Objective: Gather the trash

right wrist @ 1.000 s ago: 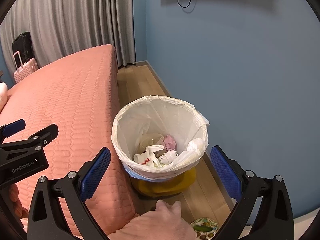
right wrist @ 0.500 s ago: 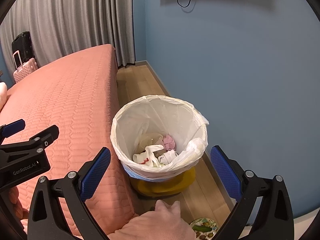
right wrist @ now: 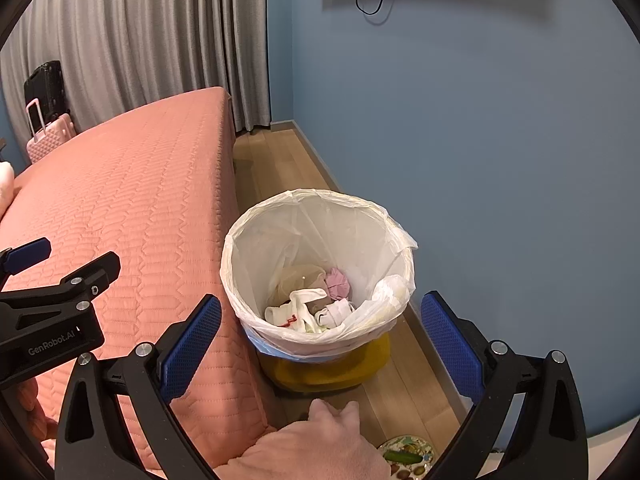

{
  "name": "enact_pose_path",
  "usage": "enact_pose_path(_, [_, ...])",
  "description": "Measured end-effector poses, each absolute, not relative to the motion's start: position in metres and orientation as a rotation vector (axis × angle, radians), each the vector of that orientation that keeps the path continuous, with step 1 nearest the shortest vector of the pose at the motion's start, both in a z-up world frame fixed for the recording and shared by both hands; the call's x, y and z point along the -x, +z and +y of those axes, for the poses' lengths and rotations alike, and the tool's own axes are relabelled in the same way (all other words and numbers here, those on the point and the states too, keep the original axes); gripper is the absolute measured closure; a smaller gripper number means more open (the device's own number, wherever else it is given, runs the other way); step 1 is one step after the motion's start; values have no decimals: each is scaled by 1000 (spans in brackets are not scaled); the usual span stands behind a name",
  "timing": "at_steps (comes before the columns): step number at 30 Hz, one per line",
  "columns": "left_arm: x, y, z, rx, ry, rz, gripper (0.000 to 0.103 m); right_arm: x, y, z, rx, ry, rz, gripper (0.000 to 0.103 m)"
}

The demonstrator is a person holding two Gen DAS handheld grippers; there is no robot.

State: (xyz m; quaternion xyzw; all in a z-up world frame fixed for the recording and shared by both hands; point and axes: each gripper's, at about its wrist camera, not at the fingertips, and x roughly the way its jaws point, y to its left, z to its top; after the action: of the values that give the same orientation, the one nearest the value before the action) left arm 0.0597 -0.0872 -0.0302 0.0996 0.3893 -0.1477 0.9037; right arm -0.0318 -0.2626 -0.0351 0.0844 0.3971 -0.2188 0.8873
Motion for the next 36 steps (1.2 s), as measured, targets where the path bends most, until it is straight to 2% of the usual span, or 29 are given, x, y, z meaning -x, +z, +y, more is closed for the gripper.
enact_pose_path(36, [-58,-34,-92,-204,-287,806,9,32,-39,-265,-176,-454,830,6])
